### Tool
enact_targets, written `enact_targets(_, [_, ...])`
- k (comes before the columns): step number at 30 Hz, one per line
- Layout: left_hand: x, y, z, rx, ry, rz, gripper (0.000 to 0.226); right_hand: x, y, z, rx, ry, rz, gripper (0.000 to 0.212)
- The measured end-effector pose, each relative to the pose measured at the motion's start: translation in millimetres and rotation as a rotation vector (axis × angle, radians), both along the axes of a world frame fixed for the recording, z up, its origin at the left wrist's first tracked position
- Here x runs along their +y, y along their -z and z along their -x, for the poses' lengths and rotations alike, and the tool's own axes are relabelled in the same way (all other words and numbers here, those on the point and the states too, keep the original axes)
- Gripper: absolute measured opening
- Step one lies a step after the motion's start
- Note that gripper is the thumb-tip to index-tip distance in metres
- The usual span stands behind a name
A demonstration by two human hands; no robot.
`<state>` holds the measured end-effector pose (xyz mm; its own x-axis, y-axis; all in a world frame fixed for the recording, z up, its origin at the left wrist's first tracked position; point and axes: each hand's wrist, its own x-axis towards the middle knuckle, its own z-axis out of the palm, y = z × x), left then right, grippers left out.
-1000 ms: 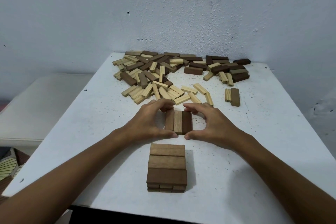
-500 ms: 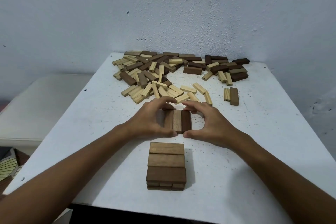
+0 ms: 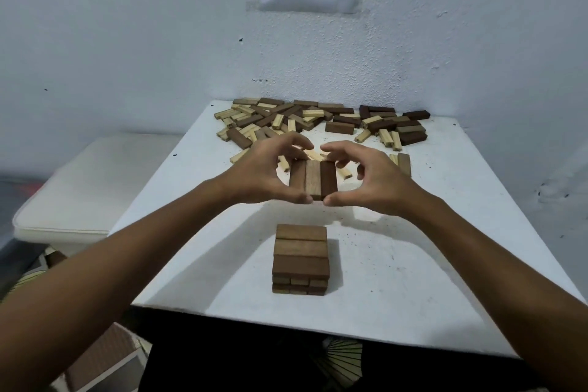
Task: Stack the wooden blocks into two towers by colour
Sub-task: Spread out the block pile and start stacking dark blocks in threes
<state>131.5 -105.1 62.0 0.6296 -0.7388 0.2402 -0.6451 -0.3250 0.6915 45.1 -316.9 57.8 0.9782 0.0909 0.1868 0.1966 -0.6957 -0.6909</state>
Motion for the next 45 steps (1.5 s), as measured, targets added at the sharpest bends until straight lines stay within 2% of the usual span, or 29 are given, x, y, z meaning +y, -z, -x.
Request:
enact_targets(16, [40, 4, 74, 0.004, -0.023, -0.001, 0.077, 32, 5, 65, 0.016, -0.076, 0.009, 0.08])
enact_targets(45, [44, 15, 84, 0.044, -0.043, -0.07, 0.08, 36, 16, 74, 0.067, -0.078, 0.014, 0.081])
